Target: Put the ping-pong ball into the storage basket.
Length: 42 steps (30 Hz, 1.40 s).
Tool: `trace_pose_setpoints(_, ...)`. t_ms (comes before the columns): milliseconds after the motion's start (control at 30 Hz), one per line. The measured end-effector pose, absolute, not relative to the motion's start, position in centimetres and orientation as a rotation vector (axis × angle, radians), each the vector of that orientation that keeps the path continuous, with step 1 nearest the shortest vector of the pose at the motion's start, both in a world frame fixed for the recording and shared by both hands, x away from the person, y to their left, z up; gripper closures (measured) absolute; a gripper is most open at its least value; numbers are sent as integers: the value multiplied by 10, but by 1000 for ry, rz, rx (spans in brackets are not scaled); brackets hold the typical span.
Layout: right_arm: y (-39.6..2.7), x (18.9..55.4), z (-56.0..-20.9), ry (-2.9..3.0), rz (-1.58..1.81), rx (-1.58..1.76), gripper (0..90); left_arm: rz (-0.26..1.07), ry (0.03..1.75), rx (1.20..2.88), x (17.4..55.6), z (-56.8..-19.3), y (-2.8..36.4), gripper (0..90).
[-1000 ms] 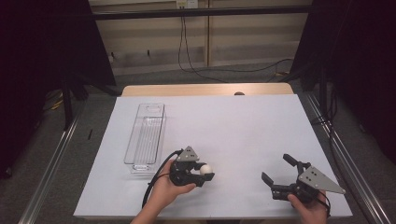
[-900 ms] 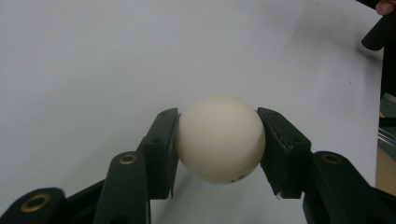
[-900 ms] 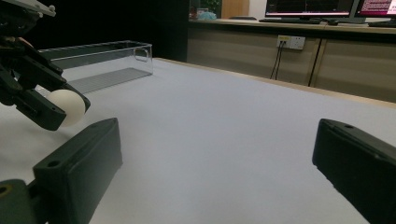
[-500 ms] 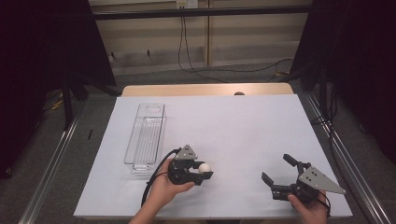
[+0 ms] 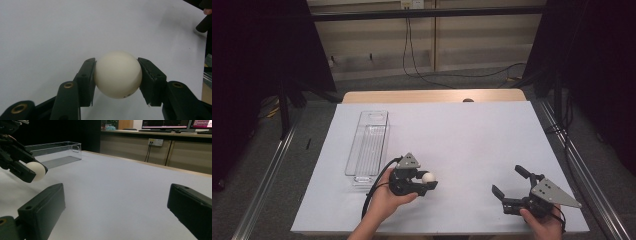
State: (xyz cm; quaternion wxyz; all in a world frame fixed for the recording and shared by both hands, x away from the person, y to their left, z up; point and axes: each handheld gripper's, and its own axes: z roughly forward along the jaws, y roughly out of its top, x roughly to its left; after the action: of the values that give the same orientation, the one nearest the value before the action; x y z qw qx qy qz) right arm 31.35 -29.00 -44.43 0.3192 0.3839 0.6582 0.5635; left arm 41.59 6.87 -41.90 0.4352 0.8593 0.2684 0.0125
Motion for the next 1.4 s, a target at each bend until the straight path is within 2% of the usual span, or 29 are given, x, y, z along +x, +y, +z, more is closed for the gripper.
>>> trace_pose_setpoints(1400,-289,314,-444,1727,1482,1016,14,71,715,2099,424,-403,87,512)
